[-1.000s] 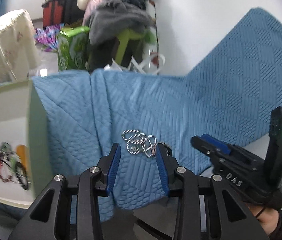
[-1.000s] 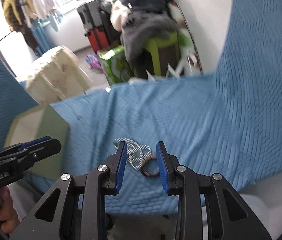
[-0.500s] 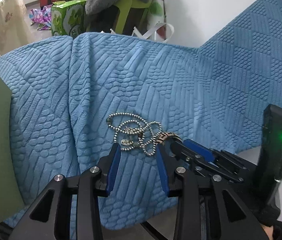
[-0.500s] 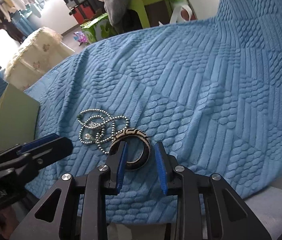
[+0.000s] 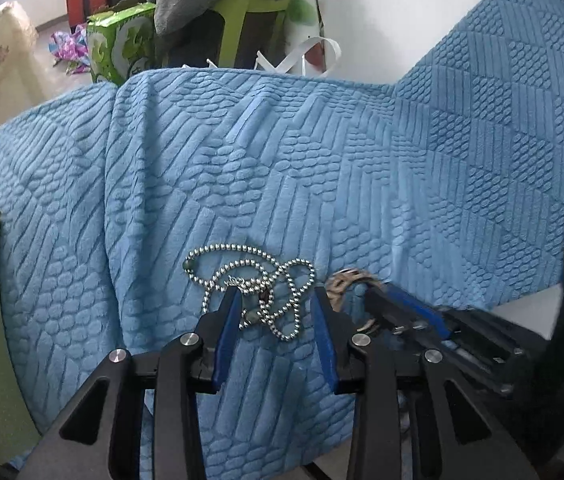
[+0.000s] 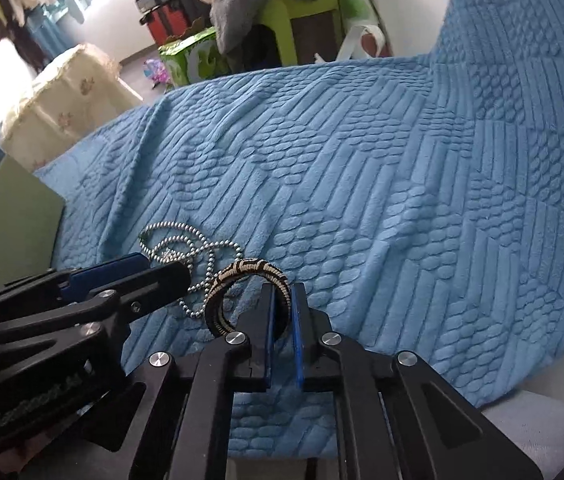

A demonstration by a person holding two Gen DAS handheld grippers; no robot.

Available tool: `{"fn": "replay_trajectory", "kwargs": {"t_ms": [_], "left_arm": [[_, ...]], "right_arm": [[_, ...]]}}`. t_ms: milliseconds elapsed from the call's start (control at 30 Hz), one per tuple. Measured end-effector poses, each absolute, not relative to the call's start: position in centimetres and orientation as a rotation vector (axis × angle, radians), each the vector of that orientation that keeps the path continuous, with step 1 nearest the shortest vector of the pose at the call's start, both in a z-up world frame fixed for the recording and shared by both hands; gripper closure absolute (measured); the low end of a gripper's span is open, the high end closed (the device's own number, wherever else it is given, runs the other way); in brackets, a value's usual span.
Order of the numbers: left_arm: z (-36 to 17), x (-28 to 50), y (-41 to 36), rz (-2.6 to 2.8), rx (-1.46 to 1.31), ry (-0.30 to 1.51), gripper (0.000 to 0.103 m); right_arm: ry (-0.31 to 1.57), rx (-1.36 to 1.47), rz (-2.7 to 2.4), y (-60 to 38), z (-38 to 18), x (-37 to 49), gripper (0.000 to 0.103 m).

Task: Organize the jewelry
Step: 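Grasp the silver bead chain with the left tool while the right tool grasps the patterned bangle, then carry the silver chain and patterned bangle over the box with both tools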

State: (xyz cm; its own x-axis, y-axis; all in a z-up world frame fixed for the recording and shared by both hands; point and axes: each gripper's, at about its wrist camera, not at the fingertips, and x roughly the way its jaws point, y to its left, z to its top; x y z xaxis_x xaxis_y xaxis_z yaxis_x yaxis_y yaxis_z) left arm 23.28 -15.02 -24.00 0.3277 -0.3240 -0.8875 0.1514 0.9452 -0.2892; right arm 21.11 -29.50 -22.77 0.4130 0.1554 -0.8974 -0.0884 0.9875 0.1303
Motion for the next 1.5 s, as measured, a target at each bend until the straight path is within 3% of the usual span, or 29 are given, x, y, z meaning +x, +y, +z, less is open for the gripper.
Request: {"fn": "replay_trajectory", "kwargs": {"t_ms": [400,533,833,1167,1500], "left_arm": [[-25.6,23.8,-15.3,-0.248,-0.116,1.194,0.069],[-25.9,24.0,-15.4,-0.21,-0.099,1.17,0.09],[-25.7,23.2,-15.2,-0.245,-0.069,1.156,0.101],[-23.1,18.4,-11.6,-0.258,-0.221,1.119,0.101],[-15.3,17.5,-8.1,-0.244,-0.256,1.017,0.101]], "right_arm": [[1.131,0.135,0.094,-32.1,-22.4,21.2,0.098],[1.128,0.139,0.092,-31.9,-22.3,21.3,0.098],[1.105,0.168,0.098,-32.0,-21.1,21.0,0.098],[1.061,0.134,0.133,-30.6,-19.1,19.3,0.098],[1.038,0.135,0.159,-29.0,-15.4,18.4,0.098]]}}
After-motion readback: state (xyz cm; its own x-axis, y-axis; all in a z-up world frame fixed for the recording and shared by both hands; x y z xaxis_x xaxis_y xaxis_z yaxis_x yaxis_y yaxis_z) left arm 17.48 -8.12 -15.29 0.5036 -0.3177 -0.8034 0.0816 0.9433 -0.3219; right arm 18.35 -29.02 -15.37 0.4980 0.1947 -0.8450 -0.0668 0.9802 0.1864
